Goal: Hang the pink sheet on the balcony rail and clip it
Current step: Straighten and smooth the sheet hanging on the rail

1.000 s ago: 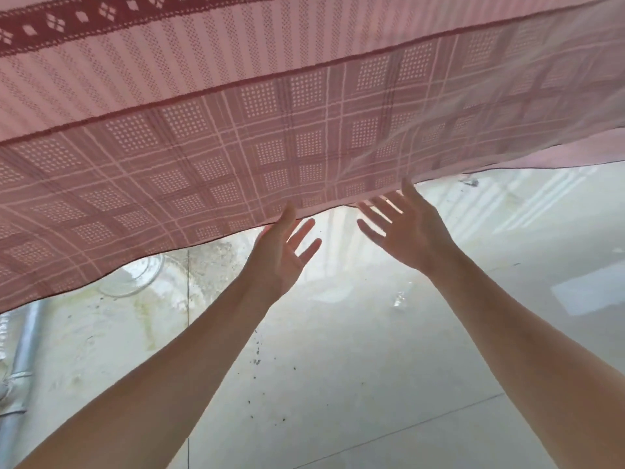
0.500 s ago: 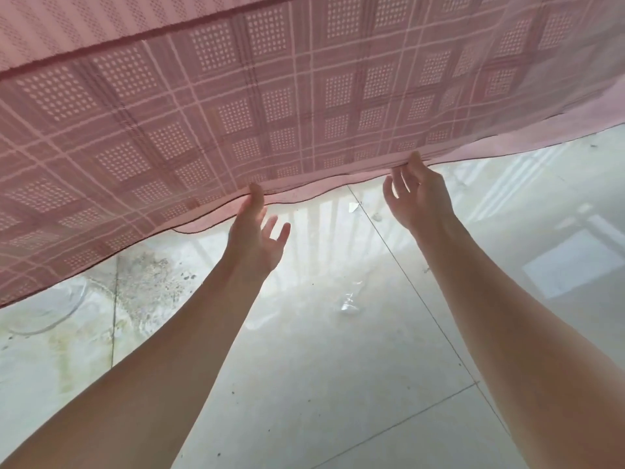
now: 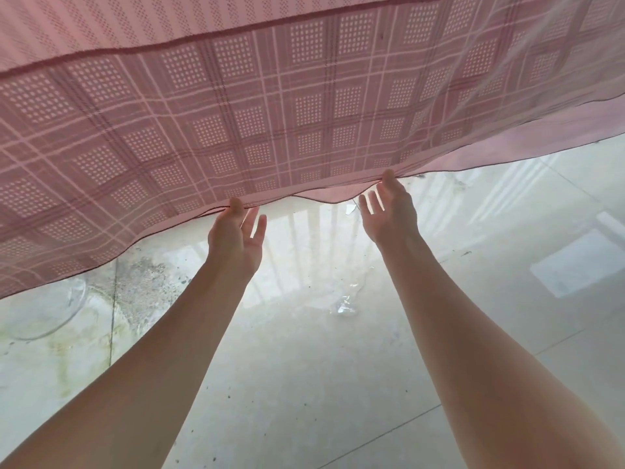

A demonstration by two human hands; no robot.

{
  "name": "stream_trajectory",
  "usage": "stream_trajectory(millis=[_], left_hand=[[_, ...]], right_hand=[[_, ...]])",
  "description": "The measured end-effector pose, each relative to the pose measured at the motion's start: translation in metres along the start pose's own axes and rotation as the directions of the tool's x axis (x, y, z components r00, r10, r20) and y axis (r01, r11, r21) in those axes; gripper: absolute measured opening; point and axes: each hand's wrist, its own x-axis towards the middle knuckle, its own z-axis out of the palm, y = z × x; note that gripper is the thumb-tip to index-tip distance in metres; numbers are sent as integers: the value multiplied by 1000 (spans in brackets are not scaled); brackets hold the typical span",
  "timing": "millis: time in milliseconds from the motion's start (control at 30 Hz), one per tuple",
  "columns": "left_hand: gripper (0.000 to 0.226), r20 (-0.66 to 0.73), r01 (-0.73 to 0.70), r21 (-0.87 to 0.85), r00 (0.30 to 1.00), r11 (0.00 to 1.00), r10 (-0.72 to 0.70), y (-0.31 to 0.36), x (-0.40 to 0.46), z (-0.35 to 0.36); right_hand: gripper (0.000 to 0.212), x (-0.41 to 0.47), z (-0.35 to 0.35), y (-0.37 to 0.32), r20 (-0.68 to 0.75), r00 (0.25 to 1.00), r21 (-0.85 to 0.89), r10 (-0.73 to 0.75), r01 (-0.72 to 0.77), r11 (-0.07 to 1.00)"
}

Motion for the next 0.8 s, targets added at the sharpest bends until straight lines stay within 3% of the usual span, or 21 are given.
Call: stream_trajectory(millis=[100,233,433,800], left_hand=[[4,5,21,-10,1000,1000,-21,-1,-5,-2],[9,21,34,-25,999,999,-34,0,-8,-7],[9,46,56,-94,998,994,-51,1,-8,-5],[10,-10,63,-113,998,992,-65,-4,-13,-5]], right_hand=[[38,-4,-1,2,-20,1000,40,12,-12,999],[7,-3,0,8,31,996,215,81,-86,973],[9,-3,3,8,89,994,281,68,-90,955],[6,-7,-10,9,39,996,180,84,-89,980]])
